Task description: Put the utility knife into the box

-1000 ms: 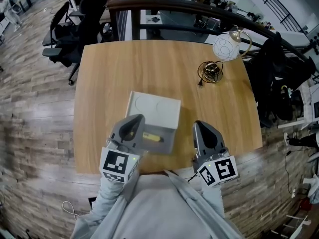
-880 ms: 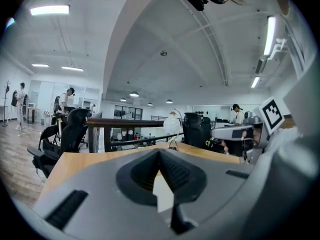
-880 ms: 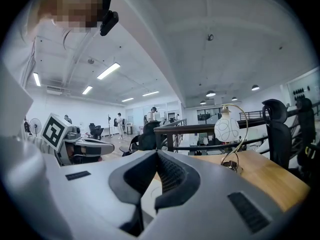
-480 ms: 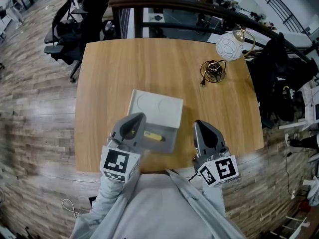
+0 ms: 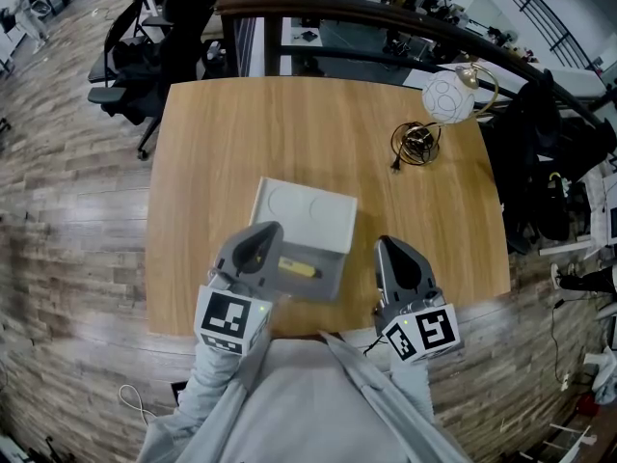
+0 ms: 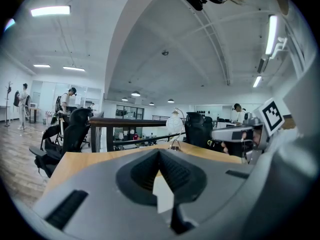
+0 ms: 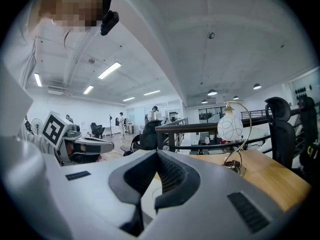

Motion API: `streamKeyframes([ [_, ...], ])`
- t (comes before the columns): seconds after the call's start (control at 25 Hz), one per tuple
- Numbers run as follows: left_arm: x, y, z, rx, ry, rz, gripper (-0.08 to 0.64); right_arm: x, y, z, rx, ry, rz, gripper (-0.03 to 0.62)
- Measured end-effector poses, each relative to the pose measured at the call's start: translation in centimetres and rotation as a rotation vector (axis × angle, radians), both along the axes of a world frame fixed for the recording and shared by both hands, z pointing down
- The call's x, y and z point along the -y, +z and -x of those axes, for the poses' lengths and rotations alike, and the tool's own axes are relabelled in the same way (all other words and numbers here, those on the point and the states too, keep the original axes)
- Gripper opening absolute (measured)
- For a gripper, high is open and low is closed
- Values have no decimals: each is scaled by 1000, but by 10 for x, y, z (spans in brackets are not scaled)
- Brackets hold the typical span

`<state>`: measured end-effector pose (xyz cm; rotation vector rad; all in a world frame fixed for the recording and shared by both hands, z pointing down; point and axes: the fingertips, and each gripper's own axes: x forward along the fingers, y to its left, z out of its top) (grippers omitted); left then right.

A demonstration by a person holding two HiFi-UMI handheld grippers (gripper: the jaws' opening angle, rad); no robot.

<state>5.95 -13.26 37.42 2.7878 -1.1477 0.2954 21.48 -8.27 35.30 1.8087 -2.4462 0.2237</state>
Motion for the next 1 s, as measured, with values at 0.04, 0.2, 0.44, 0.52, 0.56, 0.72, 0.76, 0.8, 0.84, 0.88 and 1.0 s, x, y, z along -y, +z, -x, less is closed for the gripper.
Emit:
streamKeyframes([
  [0.04,0,0,0,-2,-3,5,20,0,1,0,-3,0,1,15],
  [0.2,1,1,2,4,-3,-2,20,1,2,1,-1,-4,8,15],
  [0.44,2,3,4,14,-11,2,20,1,4,3,-1,-11,14,15],
  [0.52,3,4,6,16,-16,-2,20,1,5,4,-1,-13,18,15],
  [0.56,3,4,6,18,-19,0,20,1,5,4,0,-14,20,15],
  [0.72,3,7,8,28,-22,12,20,0,7,5,0,-22,27,15],
  [0.76,3,7,8,30,-23,12,20,0,7,5,0,-25,27,15],
  [0.8,3,6,7,31,-24,11,20,0,7,5,0,-26,28,15],
  [0.84,3,5,7,32,-24,7,20,0,7,4,1,-27,27,15],
  [0.88,4,5,6,32,-23,3,20,0,7,4,2,-27,26,15],
  [1.0,5,4,4,40,-15,-4,20,0,6,2,3,-25,23,15],
])
